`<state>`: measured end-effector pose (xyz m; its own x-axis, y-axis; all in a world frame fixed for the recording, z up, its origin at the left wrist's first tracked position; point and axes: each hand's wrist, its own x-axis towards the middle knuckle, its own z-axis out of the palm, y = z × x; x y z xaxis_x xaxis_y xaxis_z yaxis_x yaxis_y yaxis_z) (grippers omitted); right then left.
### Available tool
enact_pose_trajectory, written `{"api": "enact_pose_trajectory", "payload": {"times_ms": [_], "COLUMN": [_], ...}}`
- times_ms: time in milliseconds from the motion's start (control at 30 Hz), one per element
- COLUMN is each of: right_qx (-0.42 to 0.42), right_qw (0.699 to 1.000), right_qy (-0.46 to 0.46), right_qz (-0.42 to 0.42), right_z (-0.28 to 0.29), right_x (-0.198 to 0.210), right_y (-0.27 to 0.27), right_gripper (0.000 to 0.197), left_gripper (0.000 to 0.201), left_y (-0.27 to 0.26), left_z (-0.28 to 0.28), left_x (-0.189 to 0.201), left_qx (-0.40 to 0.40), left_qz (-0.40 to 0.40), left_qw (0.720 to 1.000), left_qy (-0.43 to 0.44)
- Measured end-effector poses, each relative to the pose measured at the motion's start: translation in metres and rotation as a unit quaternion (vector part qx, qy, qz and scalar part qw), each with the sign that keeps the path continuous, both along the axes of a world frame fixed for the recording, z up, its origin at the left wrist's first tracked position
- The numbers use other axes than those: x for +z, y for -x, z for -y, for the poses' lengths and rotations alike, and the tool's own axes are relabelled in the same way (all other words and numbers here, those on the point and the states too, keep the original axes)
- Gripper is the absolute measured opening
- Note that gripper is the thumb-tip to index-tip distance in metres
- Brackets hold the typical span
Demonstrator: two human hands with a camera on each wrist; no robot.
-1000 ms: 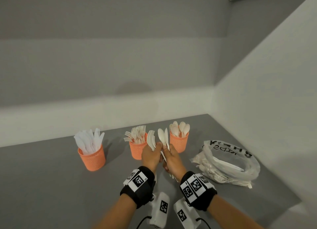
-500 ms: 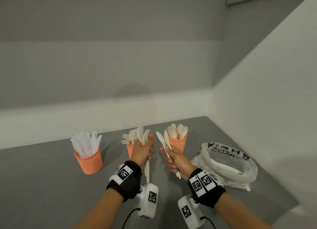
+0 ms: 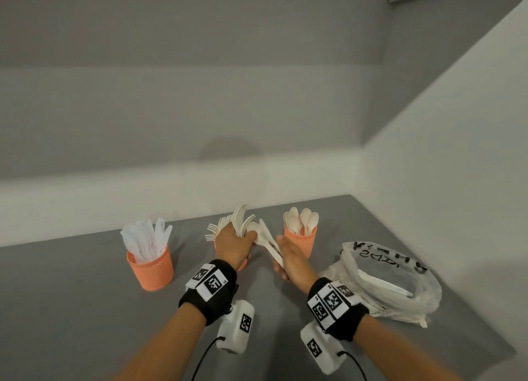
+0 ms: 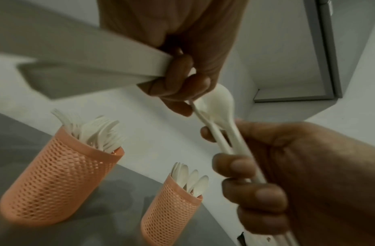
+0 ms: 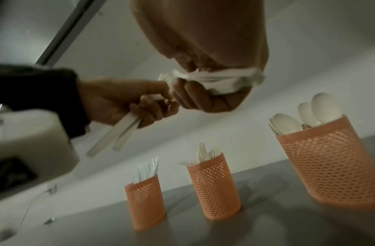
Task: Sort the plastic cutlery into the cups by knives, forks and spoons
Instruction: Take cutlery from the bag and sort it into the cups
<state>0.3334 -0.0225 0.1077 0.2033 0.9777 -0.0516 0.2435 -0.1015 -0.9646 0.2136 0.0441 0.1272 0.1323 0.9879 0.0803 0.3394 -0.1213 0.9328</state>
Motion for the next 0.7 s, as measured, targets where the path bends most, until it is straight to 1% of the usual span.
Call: {"api": "enact_pose_trajectory", "payload": {"times_ms": [33, 100, 167, 233, 267, 333, 400, 433, 500, 567, 600, 633, 700], "right_qx": [-0.013, -0.031, -0.043, -0.046, -0.043, -0.036, -0.036, -0.041, -0.05, -0.053, -0.06, -0.076, -0.14], "right_qw": [0.999, 0.995, 0.993, 0.989, 0.987, 0.985, 0.99, 0.993, 0.995, 0.994, 0.994, 0.992, 0.98], "right_qy": [-0.022, -0.043, -0.053, -0.058, -0.058, -0.052, -0.053, -0.054, -0.071, -0.086, -0.091, -0.097, -0.117], "right_qz": [0.045, 0.086, 0.1, 0.127, 0.145, 0.158, 0.127, 0.1, 0.05, 0.027, 0.018, -0.001, -0.078], "right_z": [-0.003, -0.009, -0.013, -0.017, -0.019, -0.025, -0.034, -0.039, -0.049, -0.057, -0.061, -0.065, -0.076], "right_x": [-0.005, -0.013, -0.015, -0.015, -0.016, -0.017, -0.014, -0.012, -0.005, 0.002, 0.006, 0.009, 0.015], "right_y": [0.0, -0.002, -0.008, -0.016, -0.021, -0.029, -0.035, -0.038, -0.042, -0.044, -0.046, -0.049, -0.059], "right_gripper": [0.035, 0.029, 0.027, 0.026, 0.025, 0.022, 0.022, 0.023, 0.022, 0.023, 0.024, 0.026, 0.032], "left_gripper": [0.02, 0.021, 0.014, 0.012, 0.015, 0.018, 0.015, 0.018, 0.022, 0.016, 0.012, 0.011, 0.021], "left_y": [-0.003, -0.011, -0.02, -0.027, -0.031, -0.039, -0.05, -0.056, -0.068, -0.079, -0.084, -0.088, -0.088], "left_z": [0.0, 0.0, 0.0, -0.003, -0.005, -0.011, -0.018, -0.021, -0.027, -0.028, -0.029, -0.031, -0.041], "left_x": [0.001, 0.005, 0.008, 0.008, 0.008, 0.005, 0.005, 0.006, 0.011, 0.019, 0.023, 0.025, 0.025], "left_qx": [0.008, 0.005, -0.016, -0.045, -0.055, -0.062, -0.057, -0.049, -0.043, -0.063, -0.075, -0.078, -0.047], "left_qz": [-0.007, 0.001, 0.058, 0.125, 0.131, 0.083, 0.03, 0.011, 0.0, 0.014, 0.029, 0.049, 0.091], "left_qw": [1.0, 1.0, 0.998, 0.99, 0.988, 0.994, 0.998, 0.998, 0.996, 0.991, 0.99, 0.99, 0.993], "left_qy": [-0.006, -0.012, 0.011, 0.05, 0.055, 0.031, -0.011, -0.036, -0.083, -0.115, -0.116, -0.103, -0.058]}}
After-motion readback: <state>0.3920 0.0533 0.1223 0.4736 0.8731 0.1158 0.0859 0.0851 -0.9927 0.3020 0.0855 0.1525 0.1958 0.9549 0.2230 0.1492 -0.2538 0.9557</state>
